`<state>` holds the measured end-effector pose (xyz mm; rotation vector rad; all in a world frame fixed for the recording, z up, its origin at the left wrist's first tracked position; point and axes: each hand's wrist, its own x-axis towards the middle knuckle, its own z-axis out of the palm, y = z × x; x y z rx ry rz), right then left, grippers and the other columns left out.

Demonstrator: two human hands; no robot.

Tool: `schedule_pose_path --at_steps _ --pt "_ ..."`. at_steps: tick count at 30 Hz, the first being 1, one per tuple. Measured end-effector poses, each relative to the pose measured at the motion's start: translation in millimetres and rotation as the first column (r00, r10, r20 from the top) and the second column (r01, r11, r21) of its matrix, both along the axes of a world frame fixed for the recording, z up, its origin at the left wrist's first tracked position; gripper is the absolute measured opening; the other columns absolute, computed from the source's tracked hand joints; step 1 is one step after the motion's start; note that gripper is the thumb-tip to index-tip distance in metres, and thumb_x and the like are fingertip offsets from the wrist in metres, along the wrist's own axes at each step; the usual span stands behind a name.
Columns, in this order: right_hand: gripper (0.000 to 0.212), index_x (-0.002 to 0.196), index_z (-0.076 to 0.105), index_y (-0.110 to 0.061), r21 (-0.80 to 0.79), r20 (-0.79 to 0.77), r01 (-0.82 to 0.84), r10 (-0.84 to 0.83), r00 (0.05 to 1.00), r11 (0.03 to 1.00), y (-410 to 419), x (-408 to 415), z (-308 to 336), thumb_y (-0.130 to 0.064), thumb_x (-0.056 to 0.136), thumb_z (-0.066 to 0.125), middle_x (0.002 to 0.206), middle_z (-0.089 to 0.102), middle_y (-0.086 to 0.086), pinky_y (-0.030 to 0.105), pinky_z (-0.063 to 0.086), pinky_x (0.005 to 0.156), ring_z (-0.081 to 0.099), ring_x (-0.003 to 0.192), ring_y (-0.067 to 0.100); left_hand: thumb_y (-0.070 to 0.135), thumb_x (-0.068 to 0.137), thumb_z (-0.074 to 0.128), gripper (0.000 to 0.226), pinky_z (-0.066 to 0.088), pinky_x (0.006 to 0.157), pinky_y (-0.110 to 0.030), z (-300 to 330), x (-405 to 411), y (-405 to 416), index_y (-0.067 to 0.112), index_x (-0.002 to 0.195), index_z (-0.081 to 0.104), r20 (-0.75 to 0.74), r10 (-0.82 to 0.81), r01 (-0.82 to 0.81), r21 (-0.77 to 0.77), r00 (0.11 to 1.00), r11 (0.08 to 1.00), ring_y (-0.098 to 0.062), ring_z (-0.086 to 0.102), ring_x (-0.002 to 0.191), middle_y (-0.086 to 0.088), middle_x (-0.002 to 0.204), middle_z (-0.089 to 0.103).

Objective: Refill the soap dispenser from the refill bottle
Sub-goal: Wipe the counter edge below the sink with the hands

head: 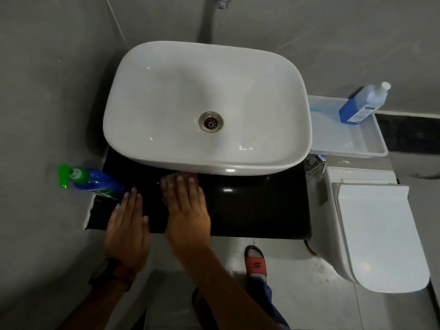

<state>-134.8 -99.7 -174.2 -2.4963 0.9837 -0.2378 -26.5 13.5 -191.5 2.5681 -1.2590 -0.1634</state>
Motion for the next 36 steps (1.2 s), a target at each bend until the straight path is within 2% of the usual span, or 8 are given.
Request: schedule_pose_path --at_steps 6,13,17,21,24,28,33,36 --pt "0.056 0.165 0.023 -0.022 -0.016 -0.011 -0.094 0.093 0.996 0.995 13 60 -1 -0.031 0.109 0.03 0.173 0.025 0.004 0.047 0.008 0.132 0.011 0.162 0.029 0.033 0.089 0.039 0.073 0.027 0.117 -0.056 0 2 3 -0.002 0.151 0.027 -0.004 -0.052 0.052 0.028 0.999 0.998 -0.036 0.03 0.147 -0.021 0.159 0.031" --pt "0.083 0.165 0.02 -0.027 -0.035 -0.071 -0.205 0.203 0.977 0.978 -3 35 -3 -0.041 0.092 0.056 0.174 0.019 0.004 0.051 0.012 0.131 0.008 0.162 0.032 0.027 0.099 0.025 0.06 0.023 0.12 -0.05 2 1 -1 0.001 0.153 0.025 -0.014 0.001 0.0 0.03 1.0 1.0 -0.031 0.025 0.15 -0.017 0.162 0.027" --pt "0.071 0.165 0.021 -0.027 -0.028 -0.066 -0.129 0.127 0.99 0.991 -12 -6 -2 -0.035 0.097 0.039 0.174 0.02 0.006 0.053 0.014 0.131 0.008 0.162 0.034 0.026 0.098 0.024 0.061 0.025 0.12 -0.053 10 -3 -2 -0.003 0.151 0.029 -0.033 0.006 -0.004 0.048 0.999 0.999 -0.033 0.025 0.15 -0.017 0.162 0.026" --pt "0.069 0.16 0.034 -0.032 -0.058 -0.098 -0.014 0.008 0.995 0.998 -36 -56 4 -0.029 0.094 0.055 0.171 0.028 0.006 0.057 0.022 0.129 0.017 0.16 0.038 0.023 0.096 0.024 0.062 0.022 0.122 -0.054 18 -16 -9 -0.007 0.15 0.028 -0.044 0.046 -0.042 0.079 0.998 0.996 -0.037 0.022 0.151 -0.022 0.162 0.023" --pt "0.067 0.156 0.039 -0.036 -0.051 -0.143 0.164 -0.17 0.975 0.985 -59 -98 11 -0.03 0.093 0.061 0.168 0.031 0.012 0.056 0.028 0.127 0.025 0.156 0.039 0.031 0.099 0.018 0.065 0.024 0.121 -0.052 25 -47 -29 -0.01 0.148 0.031 -0.05 -0.045 0.049 0.1 0.998 0.994 -0.038 0.027 0.149 -0.023 0.16 0.024" --pt "0.065 0.145 0.054 -0.027 -0.067 -0.269 0.277 -0.285 0.92 0.958 -88 -146 24 -0.031 0.083 0.076 0.152 0.049 0.018 0.054 0.051 0.105 0.051 0.131 0.041 0.045 0.101 0.006 0.074 0.008 0.124 -0.034 30 -100 -77 -0.006 0.149 0.03 -0.108 -0.192 0.2 0.07 0.975 0.977 -0.032 0.026 0.15 -0.018 0.161 0.023" --pt "0.084 0.148 0.054 -0.022 0.013 -0.277 0.374 -0.356 0.893 0.927 -124 -185 37 -0.015 0.07 0.085 0.143 0.057 0.019 0.045 0.057 0.093 0.061 0.109 0.034 0.042 0.104 0.012 0.067 0.006 0.124 -0.032 31 -161 -146 -0.002 0.15 0.034 -0.126 -0.327 0.337 0.064 0.937 0.939 -0.027 0.03 0.149 -0.015 0.161 0.028" --pt "0.08 0.149 0.054 -0.024 0.028 -0.257 0.374 -0.355 0.899 0.927 -147 -210 35 -0.019 0.075 0.083 0.141 0.06 0.02 0.043 0.059 0.087 0.064 0.102 0.035 0.042 0.104 0.016 0.063 0.001 0.125 -0.028 31 -192 -190 0.003 0.152 0.03 -0.147 -0.336 0.346 0.047 0.93 0.937 -0.022 0.027 0.149 -0.008 0.161 0.024"
